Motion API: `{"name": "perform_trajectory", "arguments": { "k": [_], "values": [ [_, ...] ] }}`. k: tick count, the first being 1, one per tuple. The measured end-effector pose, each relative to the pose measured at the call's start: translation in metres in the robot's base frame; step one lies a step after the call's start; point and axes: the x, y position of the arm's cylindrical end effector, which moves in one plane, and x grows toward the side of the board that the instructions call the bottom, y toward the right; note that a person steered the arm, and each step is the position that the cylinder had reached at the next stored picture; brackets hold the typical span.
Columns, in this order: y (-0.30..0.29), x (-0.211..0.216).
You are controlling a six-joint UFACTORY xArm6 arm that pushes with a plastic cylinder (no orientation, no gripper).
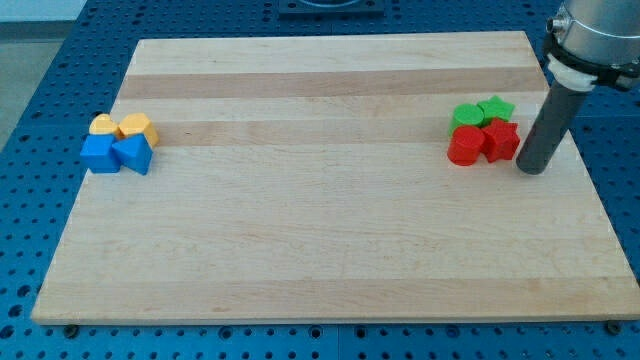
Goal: Move the red blocks to the top center of the board
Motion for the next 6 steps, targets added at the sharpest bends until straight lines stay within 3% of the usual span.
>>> {"name": "perform_trajectory", "arguments": {
  "k": [2,3,4,5,6],
  "values": [
    [0.004,0.010],
    [0.045,0.023],
    [0.095,0.008],
    [0.112,-0.034],
    [0.085,-0.043]
  ]
}}
